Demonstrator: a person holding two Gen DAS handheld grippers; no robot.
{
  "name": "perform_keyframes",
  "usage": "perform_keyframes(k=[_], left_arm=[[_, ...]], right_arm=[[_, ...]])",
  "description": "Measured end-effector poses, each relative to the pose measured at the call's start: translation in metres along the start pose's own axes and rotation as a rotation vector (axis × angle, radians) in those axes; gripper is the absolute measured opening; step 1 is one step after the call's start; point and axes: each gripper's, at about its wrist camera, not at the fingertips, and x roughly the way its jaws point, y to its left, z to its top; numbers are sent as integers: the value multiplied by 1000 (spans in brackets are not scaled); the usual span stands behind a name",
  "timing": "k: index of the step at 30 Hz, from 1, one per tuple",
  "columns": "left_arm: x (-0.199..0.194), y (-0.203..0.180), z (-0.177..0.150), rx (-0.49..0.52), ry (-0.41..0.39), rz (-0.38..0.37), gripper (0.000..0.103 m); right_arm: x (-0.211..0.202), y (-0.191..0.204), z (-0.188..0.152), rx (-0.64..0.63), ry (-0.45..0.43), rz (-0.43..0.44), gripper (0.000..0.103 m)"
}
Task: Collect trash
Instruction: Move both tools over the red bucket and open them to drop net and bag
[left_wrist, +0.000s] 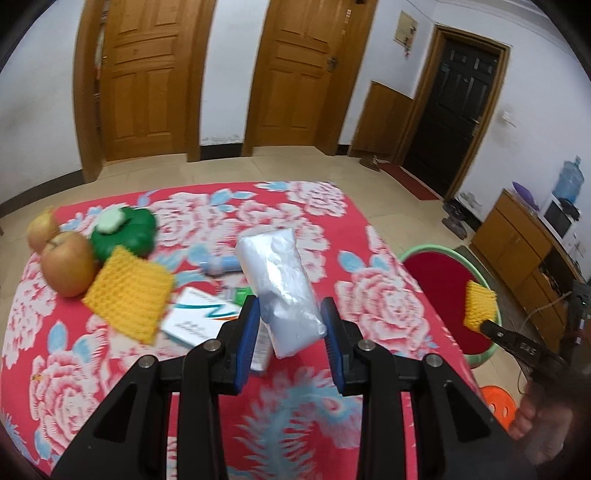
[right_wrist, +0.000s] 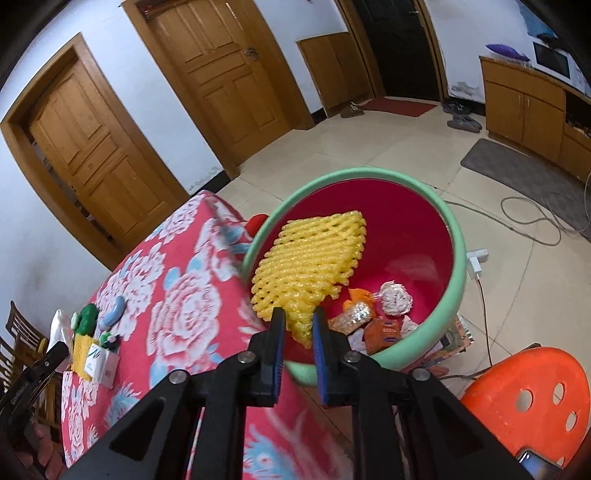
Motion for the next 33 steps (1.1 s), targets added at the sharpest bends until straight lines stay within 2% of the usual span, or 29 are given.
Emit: perform_keyframes(k=[4,11,14,24,33], left_arm=[[7,-28,2,41,15,-29,34],[25,-70,4,106,48,-82,34],[34,-89,2,135,62,-105,34],[63,-151,-3,235,124,-185,34],[91,-192,-4,284,173,-235,34]], right_arm=[[6,-16,5,23,5,-2,20],[1,-38,10,75,-9,16,31],[-2,-49,12,103,-12,21,32],[-31,-61,6,109,-57,-11,44],[-47,-77,3,156,-91,-8,48]])
